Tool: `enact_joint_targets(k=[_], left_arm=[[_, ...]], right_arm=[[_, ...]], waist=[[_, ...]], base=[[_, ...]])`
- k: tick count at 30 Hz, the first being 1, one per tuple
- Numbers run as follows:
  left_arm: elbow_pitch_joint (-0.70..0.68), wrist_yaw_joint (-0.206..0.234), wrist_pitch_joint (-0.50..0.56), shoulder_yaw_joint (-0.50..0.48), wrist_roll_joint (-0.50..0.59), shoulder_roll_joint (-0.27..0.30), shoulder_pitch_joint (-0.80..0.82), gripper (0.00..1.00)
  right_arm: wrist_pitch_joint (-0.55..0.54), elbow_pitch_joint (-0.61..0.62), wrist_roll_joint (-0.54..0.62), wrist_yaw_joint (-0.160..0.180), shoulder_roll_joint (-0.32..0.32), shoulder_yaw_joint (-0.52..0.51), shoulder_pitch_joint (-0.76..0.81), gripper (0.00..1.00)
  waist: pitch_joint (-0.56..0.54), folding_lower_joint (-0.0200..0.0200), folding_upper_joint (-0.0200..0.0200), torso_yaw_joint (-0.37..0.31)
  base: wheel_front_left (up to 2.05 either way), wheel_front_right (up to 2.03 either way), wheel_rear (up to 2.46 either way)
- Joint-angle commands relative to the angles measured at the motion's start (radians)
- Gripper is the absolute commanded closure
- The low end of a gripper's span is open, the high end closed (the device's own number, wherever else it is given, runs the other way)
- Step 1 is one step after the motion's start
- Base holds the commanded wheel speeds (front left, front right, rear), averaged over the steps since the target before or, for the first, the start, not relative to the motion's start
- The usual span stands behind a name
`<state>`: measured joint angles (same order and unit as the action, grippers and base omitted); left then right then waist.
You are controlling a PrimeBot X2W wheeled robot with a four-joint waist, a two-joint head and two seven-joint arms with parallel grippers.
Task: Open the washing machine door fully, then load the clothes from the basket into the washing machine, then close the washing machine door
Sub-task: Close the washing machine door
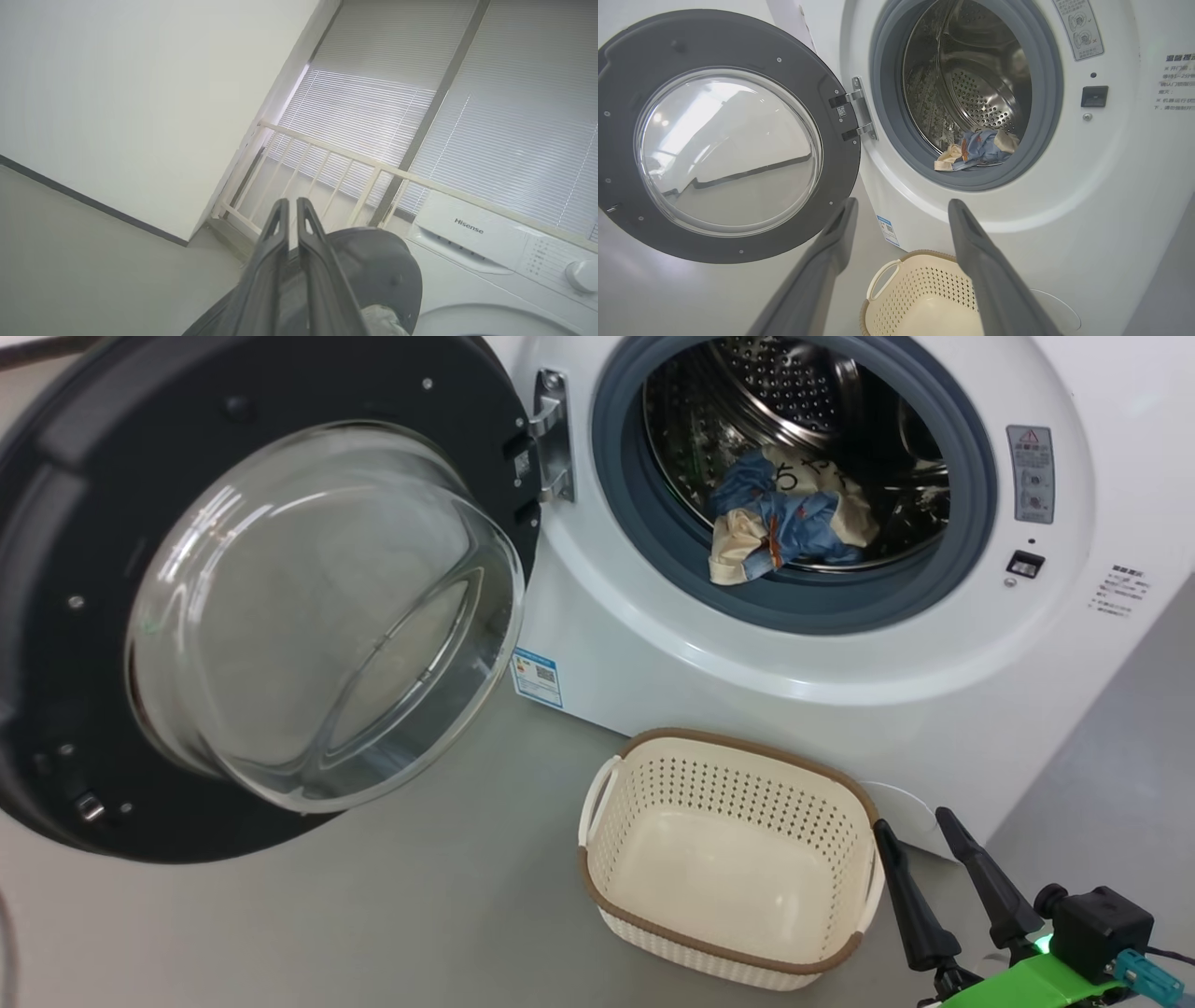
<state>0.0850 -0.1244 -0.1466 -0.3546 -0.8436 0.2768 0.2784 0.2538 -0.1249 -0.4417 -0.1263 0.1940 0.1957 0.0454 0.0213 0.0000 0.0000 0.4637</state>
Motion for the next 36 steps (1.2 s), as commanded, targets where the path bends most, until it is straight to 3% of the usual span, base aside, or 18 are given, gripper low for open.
enact_joint_targets(k=[1, 7, 12, 15, 27, 36], left_arm=[[0.007, -0.006, 0.019, -0.041, -0.048, 0.062, 0.074, 1.0], [0.235, -0.006, 0.118, -0.071, -0.218, 0.228, 0.276, 1.0], [0.448, -0.006, 0.248, -0.062, -0.338, 0.316, 0.434, 1.0], [0.559, -0.006, 0.33, -0.02, -0.343, 0.37, 0.497, 1.0], [0.77, -0.006, 0.67, 0.152, -0.377, 0.452, 0.632, 1.0], [0.842, -0.006, 0.776, 0.189, -0.396, 0.488, 0.643, 1.0]], right_arm=[[0.008, 0.025, -0.003, -0.004, 0.011, 0.023, -0.034, 0.0], [0.008, 0.026, 0.002, -0.004, -0.002, 0.032, -0.053, 0.0], [0.008, 0.025, 0.001, -0.004, 0.005, 0.038, -0.066, 0.0], [0.008, 0.027, 0.001, -0.004, 0.013, 0.038, -0.074, 0.0], [0.008, 0.025, 0.006, -0.004, 0.049, 0.048, -0.099, 0.0], [0.008, 0.029, 0.004, -0.004, 0.062, 0.069, -0.114, 0.0]], waist=[[0.013, 0.0, 0.0, -0.014], [0.036, 0.0, 0.0, -0.039], [0.061, 0.0, 0.0, -0.045], [0.079, 0.0, 0.0, -0.043], [0.123, 0.0, 0.0, -0.024], [0.126, 0.0, 0.0, -0.04]], base=[[0.0, 0.0, 0.0], [0.0, 0.0, 0.0], [0.0, 0.0, 0.0], [0.0, 0.0, 0.0], [0.0, 0.0, 0.0], [0.0, 0.0, 0.0]])
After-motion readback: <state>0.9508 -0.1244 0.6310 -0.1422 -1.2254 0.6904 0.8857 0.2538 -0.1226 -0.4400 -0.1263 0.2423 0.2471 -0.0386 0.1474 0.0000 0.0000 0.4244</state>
